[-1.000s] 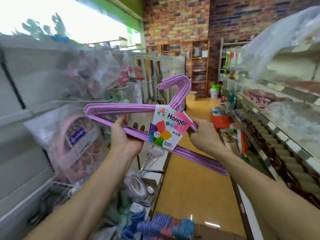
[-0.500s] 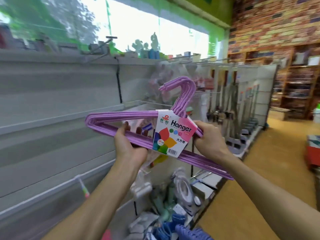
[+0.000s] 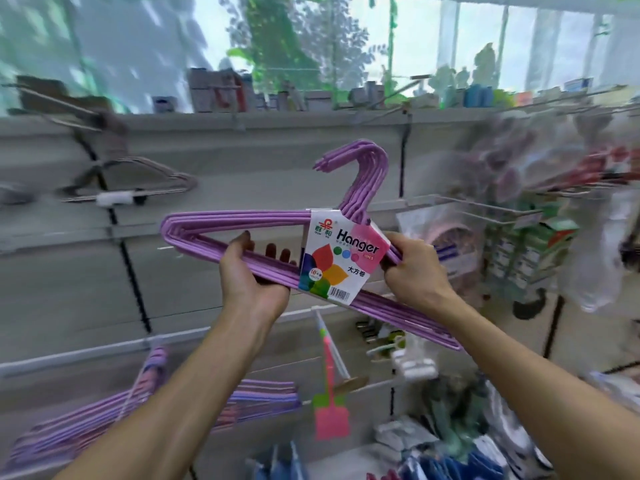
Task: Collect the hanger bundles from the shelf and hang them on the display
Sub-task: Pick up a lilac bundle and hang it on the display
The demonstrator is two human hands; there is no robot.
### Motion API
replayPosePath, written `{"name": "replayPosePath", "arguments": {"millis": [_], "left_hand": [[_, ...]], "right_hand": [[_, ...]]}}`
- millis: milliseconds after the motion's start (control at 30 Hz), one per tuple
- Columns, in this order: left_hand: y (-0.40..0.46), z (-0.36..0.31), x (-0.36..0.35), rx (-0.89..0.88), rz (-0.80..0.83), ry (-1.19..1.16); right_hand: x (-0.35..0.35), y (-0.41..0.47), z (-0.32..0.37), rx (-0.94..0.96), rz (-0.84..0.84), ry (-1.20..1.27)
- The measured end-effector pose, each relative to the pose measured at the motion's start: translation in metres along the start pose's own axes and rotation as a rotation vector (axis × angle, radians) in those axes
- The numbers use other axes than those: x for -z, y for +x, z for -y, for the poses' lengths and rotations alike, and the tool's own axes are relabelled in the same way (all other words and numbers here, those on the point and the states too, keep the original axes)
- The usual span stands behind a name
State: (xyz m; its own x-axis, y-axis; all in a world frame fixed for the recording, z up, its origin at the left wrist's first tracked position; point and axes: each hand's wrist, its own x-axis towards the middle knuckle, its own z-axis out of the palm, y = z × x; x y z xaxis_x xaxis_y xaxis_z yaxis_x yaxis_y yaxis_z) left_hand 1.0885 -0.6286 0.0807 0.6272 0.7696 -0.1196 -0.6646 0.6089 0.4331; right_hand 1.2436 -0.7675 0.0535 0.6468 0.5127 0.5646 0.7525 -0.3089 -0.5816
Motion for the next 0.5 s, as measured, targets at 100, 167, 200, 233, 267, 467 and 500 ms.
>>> {"name": "replayPosePath", "arguments": {"millis": [100,167,200,233,267,467,500], "left_hand": [[-0.007,-0.049,0.02,-0.083,-0.028,-0.011],[-0.015,-0.083,0.033,-0.133,-0.035,-0.009],[-0.019,-0.1,0.039,-0.158,-0.039,-0.006],[-0.023,-0.118,0.047,-0.184,-0.045,-0.004],[-0.027,-0.137,0.054,-0.207,-0.051,-0.005],[-0.054,-0.249,0.102,-0.325,-0.116,-0.034],[-0.059,-0.266,0.111,-0.343,-0.128,-0.04]], "right_hand": [[-0.036,0.005,0.04,0.066,0.023,0.064],[-0.06,0.004,0.071,0.095,0.047,0.082],[-0.072,0.003,0.087,0.106,0.055,0.094],[-0.085,0.001,0.102,0.117,0.068,0.113],[-0.097,-0.001,0.118,0.131,0.083,0.135],[-0.169,-0.021,0.219,0.206,0.184,0.253],[-0.18,-0.026,0.237,0.22,0.195,0.268]]}}
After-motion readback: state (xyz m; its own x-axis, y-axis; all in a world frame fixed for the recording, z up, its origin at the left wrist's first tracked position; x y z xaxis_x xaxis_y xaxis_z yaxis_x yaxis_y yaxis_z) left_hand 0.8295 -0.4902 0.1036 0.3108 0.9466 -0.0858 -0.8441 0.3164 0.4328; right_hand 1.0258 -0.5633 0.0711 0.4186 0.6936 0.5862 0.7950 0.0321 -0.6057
